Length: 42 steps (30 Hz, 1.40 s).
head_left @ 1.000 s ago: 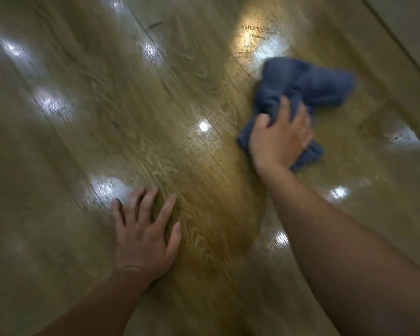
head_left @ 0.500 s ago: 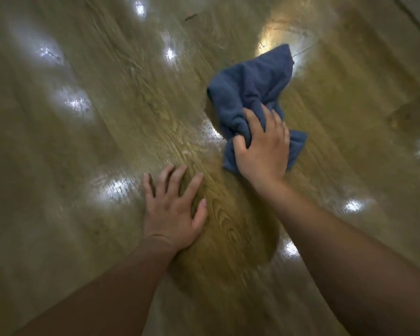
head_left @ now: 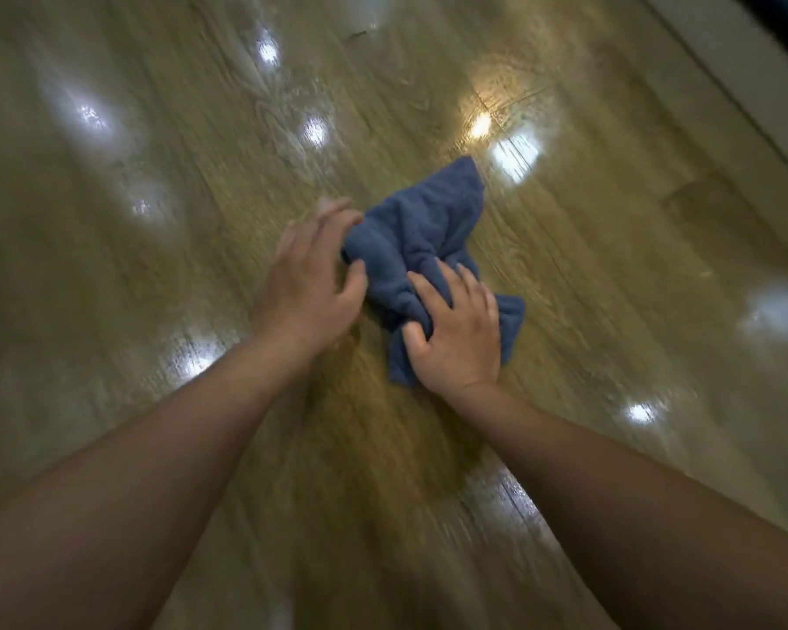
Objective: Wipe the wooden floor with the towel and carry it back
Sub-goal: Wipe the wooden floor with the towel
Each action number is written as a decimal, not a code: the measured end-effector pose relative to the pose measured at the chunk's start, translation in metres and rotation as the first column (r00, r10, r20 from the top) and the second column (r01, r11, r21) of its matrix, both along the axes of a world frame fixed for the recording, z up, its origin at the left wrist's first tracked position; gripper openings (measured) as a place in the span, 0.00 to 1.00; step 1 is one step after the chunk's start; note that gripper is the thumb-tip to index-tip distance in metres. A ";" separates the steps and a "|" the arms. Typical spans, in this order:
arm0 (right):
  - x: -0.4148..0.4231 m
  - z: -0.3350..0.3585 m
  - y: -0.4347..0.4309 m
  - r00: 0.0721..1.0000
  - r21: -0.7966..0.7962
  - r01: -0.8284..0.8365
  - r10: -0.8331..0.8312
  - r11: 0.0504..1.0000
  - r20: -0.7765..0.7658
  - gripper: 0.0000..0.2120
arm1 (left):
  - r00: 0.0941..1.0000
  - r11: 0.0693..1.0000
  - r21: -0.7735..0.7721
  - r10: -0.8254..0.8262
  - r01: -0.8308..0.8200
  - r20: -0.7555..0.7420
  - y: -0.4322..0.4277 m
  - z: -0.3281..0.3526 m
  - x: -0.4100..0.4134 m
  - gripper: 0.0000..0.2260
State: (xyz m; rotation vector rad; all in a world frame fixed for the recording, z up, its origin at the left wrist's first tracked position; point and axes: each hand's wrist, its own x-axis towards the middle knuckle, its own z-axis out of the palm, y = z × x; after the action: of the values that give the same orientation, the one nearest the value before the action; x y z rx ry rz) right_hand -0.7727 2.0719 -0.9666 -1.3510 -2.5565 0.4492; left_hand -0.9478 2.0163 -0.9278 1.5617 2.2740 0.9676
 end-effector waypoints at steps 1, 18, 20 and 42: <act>0.001 0.002 0.001 0.999 -0.021 -0.040 0.040 0.999 0.003 0.28 | 0.985 0.989 -0.056 -0.145 0.140 -0.095 0.019 0.008 0.002 0.23; 0.098 -0.009 0.173 0.927 -0.035 -0.374 0.375 0.927 0.014 0.32 | 0.956 0.753 -0.646 -0.267 0.127 -0.124 0.183 -0.023 0.089 0.39; 0.084 -0.009 0.214 0.940 -0.027 -0.341 0.341 0.940 0.018 0.32 | 0.947 0.779 -0.604 -0.296 0.166 -0.121 0.229 -0.028 0.075 0.39; 0.039 -0.007 0.363 0.988 -0.018 -0.152 0.151 0.988 -0.034 0.30 | 0.814 0.816 -0.381 -0.537 0.435 -0.222 0.384 -0.035 0.038 0.40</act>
State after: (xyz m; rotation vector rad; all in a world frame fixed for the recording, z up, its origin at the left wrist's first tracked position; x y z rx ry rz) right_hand -0.7335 2.4349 -0.9739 -1.1500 -2.6451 0.5207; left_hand -0.9095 2.3998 -0.9628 2.1153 1.8957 0.2089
